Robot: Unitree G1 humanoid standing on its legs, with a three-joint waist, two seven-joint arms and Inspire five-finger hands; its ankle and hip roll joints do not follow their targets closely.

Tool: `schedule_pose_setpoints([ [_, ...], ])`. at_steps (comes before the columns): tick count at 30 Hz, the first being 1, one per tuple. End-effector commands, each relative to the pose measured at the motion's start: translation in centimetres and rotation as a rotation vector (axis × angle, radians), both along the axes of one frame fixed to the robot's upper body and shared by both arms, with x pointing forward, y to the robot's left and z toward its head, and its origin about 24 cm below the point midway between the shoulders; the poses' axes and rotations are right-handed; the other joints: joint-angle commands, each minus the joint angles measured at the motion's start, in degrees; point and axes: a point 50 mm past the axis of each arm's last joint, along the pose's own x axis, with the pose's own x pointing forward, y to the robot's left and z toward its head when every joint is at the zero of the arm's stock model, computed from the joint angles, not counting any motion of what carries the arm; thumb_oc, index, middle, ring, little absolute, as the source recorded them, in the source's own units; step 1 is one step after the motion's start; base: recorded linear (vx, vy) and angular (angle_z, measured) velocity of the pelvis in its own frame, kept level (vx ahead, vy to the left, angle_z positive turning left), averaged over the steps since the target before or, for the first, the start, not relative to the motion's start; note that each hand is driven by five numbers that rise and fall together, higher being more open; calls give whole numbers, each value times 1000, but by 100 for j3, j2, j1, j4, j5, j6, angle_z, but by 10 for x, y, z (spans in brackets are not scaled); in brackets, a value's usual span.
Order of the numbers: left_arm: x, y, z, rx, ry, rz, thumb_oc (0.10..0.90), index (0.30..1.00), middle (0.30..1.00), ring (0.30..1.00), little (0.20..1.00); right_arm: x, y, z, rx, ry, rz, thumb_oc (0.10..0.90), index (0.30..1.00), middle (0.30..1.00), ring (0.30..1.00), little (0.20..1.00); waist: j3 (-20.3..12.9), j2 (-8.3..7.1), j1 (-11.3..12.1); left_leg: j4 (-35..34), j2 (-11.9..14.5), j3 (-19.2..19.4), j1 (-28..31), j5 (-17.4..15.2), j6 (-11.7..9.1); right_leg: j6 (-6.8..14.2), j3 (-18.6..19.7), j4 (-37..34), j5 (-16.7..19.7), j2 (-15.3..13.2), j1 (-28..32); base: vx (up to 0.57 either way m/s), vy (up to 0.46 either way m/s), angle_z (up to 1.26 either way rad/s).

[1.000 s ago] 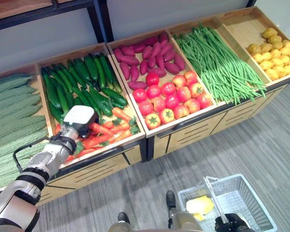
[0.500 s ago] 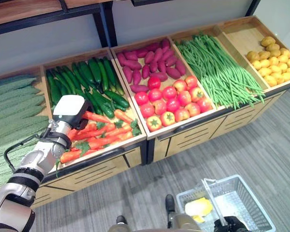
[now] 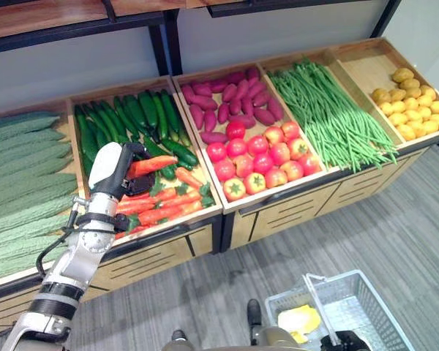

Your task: Get the vegetables into the basket

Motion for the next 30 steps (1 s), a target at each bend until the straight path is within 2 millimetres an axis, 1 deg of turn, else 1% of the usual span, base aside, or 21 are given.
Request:
schedule_pose_setpoints([
  [1, 9, 3, 64, -61, -262, -66, 400, 300, 300, 300, 300, 9, 0, 2, -2, -25, 51, 400, 300, 300, 300, 300, -126, -65, -6, 31, -24, -182, 23, -169, -98, 473, -168, 348, -519, -508, 250, 0, 0, 0],
  [6, 1, 1, 51, -101, -191, -115, 400, 300, 300, 300, 300, 7, -1, 2, 8, -21, 42, 400, 300, 300, 300, 300, -122, -78, 22, 31, -26, -182, 29, -176, -85, 466, -175, 344, -520, -506, 256, 0, 0, 0],
  [9, -3, 1, 39, -144, -123, -144, 400, 300, 300, 300, 300, 6, -1, 2, 16, -14, 35, 400, 300, 300, 300, 300, -115, -81, 30, 31, -49, -177, 46, -191, -70, 468, -168, 369, -523, -521, 253, 0, 0, 0],
  [13, -7, -2, 33, -206, -92, -186, 400, 300, 300, 300, 300, 5, -3, 2, 16, -9, 29, 400, 300, 300, 300, 300, -108, -73, 42, 31, -99, -176, 57, -218, -44, 480, -156, 389, -526, -553, 245, 3, 18, 0],
  [20, -10, -10, 35, -214, -81, -248, 400, 300, 300, 300, 300, 8, -6, 4, 14, -21, 21, 400, 300, 300, 300, 300, -40, -105, 64, 31, -257, -146, 106, -282, 72, 532, -100, 475, -555, -662, 210, -7, 63, -1],
  [21, -10, -11, 34, -214, -74, -254, 400, 300, 300, 300, 300, 9, -6, 4, 14, -28, 22, 400, 300, 300, 300, 300, -22, -136, 47, 31, -312, -125, 98, -294, 108, 554, -43, 500, -532, -695, 182, -22, 85, -2],
  [24, -10, -13, 36, -210, -74, -269, 400, 300, 300, 300, 300, 9, -7, 5, 13, -30, 17, 400, 300, 300, 300, 300, -26, -163, 44, 31, -388, -112, 87, -338, 168, 604, 17, 520, -488, -749, 122, -25, 101, -6],
  [30, -10, -12, 34, -212, -67, -264, 400, 300, 300, 300, 300, 6, -1, 2, 32, -20, 16, 400, 300, 300, 300, 300, -35, -208, 17, 31, -549, -31, 91, -450, 300, 720, 185, 666, -339, -866, -84, -31, 101, -7],
])
